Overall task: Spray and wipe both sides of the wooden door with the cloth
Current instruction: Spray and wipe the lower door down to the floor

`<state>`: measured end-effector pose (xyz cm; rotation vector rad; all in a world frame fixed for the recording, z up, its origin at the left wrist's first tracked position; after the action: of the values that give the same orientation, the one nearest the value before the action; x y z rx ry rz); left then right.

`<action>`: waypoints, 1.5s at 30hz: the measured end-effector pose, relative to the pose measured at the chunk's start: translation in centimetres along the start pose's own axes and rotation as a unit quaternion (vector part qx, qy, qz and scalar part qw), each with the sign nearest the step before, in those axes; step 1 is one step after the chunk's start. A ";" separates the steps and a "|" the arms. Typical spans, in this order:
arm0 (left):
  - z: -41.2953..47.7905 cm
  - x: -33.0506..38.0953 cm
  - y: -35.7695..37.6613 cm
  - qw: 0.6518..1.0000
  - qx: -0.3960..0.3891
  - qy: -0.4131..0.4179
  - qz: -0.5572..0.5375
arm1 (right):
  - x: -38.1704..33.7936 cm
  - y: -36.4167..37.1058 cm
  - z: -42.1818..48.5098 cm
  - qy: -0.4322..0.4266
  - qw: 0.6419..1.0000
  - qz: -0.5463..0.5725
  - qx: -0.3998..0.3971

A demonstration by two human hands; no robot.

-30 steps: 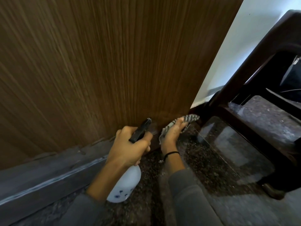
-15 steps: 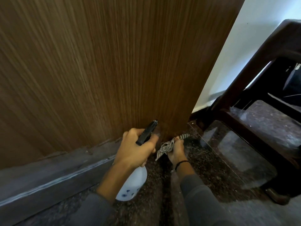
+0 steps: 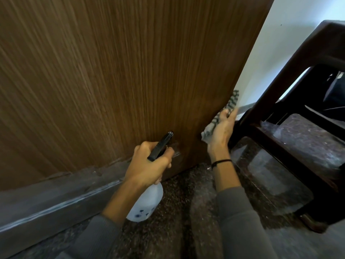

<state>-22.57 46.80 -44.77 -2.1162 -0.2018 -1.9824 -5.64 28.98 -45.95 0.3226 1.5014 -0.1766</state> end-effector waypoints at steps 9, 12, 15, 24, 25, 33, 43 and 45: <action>-0.4 0.0 -1.9 0.999 0.014 0.013 0.025 | 16.2 -0.8 -3.4 0.290 0.956 -0.036 0.004; -0.6 -0.2 -2.5 0.999 0.015 0.013 0.034 | 17.1 -0.3 -5.2 0.343 0.939 -0.011 0.027; -0.6 -0.5 -2.8 1.000 0.013 0.007 0.024 | 16.4 0.9 -8.9 0.393 0.919 0.015 0.010; -1.5 -0.6 -2.3 1.000 0.006 -0.020 0.009 | 11.9 2.3 -10.1 0.296 0.944 0.135 -0.045; -1.7 -0.7 -2.5 1.000 0.008 -0.027 -0.003 | 10.3 2.3 -9.5 0.249 0.958 0.130 -0.052; -3.0 -0.2 -3.1 1.000 -0.002 -0.017 0.011 | 13.0 -0.1 -5.1 0.226 0.974 0.011 -0.025; -3.0 -1.1 -4.0 0.998 0.007 -0.020 0.063 | 16.5 1.9 -13.3 0.418 0.903 0.090 -0.049; -3.0 -1.4 -4.3 0.998 0.013 -0.034 0.059 | 14.5 1.3 -14.1 0.399 0.911 0.100 -0.040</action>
<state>-26.68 50.20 -45.70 -2.1284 -0.1115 -1.8349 -17.66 35.90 -60.80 0.5158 2.2603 0.2141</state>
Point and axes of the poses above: each hand's wrist, its own z-axis towards the middle knuckle, its own y-axis out of the palm, x = y × z, the point moved 5 cm from there along z, towards the middle knuckle, and after that the axes turned 12 degrees about -z, right-handed, at the moved point
